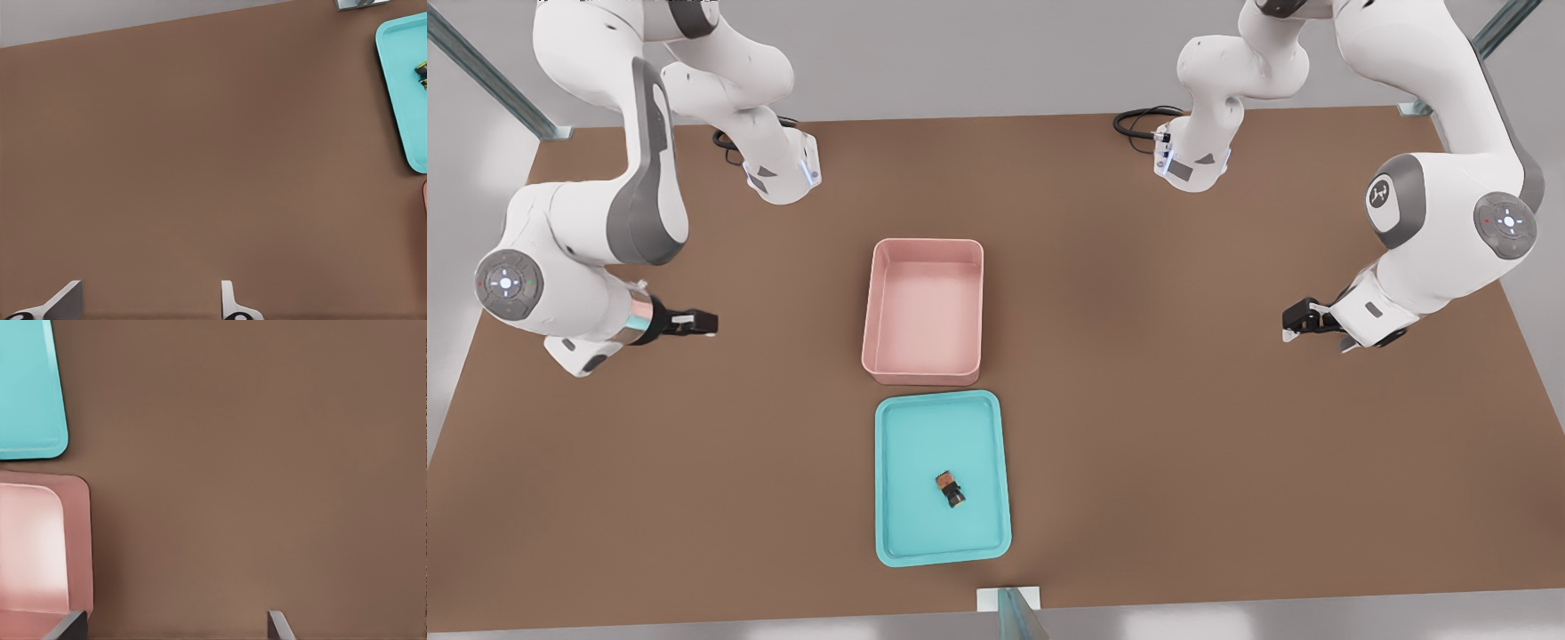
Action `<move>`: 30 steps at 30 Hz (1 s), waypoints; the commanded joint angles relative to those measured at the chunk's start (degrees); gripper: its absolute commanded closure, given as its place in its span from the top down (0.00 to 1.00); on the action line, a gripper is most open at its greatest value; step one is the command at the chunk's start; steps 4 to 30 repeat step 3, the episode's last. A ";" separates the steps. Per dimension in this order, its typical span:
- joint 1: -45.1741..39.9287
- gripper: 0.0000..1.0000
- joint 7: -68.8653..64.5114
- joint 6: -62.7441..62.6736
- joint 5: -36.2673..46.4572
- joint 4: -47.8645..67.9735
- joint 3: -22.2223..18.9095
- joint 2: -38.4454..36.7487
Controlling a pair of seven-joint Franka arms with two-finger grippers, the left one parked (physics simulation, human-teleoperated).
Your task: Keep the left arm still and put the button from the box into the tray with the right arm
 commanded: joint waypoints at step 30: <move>-1.57 1.00 -3.13 -1.28 -0.05 0.14 -0.30 0.73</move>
